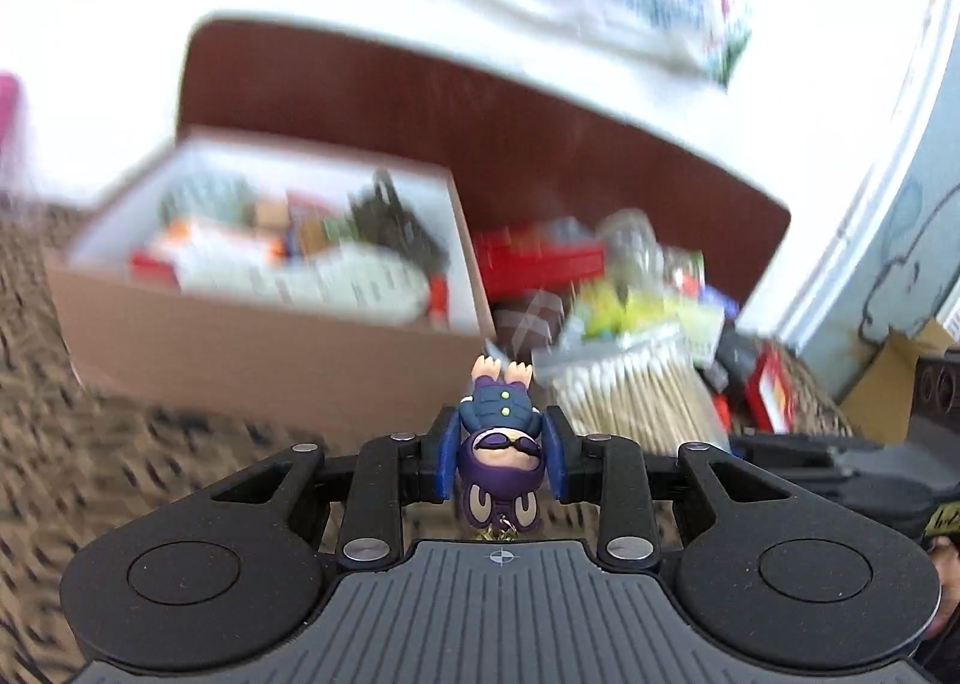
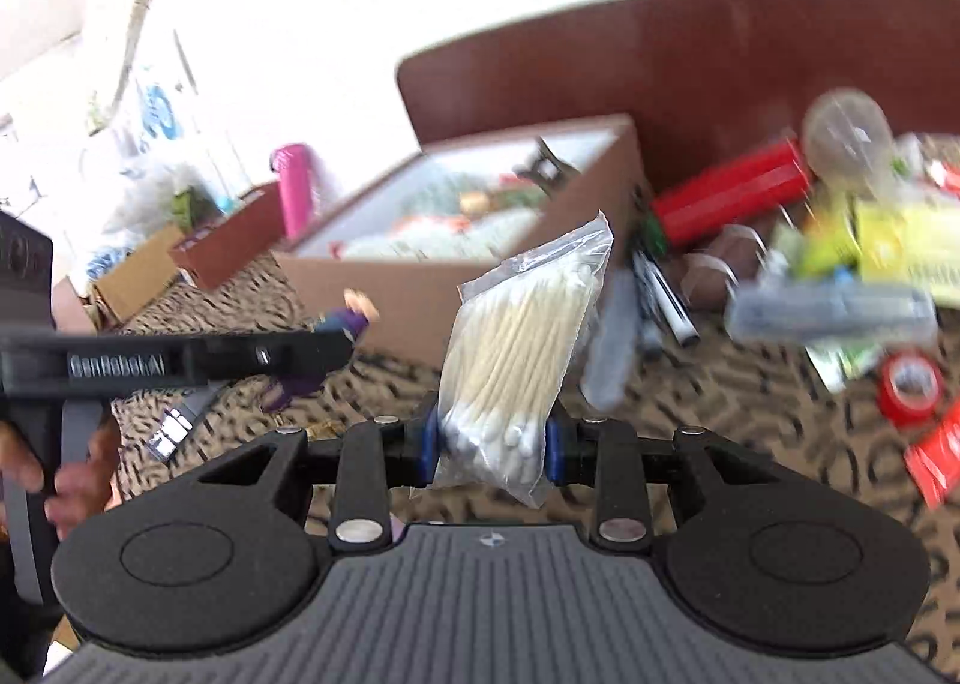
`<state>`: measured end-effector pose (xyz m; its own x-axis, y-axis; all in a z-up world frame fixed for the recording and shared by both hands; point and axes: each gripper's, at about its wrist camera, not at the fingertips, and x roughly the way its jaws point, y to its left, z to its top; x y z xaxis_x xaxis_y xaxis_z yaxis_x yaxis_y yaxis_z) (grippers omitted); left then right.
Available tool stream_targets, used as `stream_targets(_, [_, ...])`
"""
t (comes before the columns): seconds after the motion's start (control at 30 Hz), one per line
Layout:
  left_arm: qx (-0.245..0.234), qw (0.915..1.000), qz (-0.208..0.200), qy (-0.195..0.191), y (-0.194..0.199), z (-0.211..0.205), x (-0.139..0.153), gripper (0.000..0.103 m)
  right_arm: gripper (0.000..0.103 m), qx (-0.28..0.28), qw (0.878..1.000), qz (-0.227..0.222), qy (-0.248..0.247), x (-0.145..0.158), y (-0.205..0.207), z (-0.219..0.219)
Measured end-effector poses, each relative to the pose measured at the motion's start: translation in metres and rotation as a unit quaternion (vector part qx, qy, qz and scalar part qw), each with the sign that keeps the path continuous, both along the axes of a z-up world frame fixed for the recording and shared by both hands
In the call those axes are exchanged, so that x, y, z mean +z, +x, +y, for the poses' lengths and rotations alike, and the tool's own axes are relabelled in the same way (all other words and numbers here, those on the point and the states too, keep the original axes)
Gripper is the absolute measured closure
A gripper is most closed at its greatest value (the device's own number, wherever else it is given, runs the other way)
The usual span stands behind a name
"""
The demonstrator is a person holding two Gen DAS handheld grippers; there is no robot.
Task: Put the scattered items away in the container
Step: 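Lift the keychain with the left tool while the right tool lifts the cotton swab bag, then carry keychain and swab bag into the box while opening both tools to release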
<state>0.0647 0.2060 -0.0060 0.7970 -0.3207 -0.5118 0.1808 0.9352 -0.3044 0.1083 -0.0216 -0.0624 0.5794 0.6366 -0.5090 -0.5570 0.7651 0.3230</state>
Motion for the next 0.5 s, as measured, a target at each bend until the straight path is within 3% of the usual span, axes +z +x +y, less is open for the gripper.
stream_targets(0.27, [0.044, 0.9961, -0.075, 0.01, 0.029, 0.043, 0.091, 0.075, 0.067, 0.023, 0.998, -0.056, 0.031, 0.057, 0.035, 0.033])
stream_targets(0.5, [0.112, 0.9903, -0.083, 0.004, 0.095, 0.088, 0.128, 0.075, 0.067, 0.017, 0.998, -0.064, 0.022, 0.077, 0.075, 0.064])
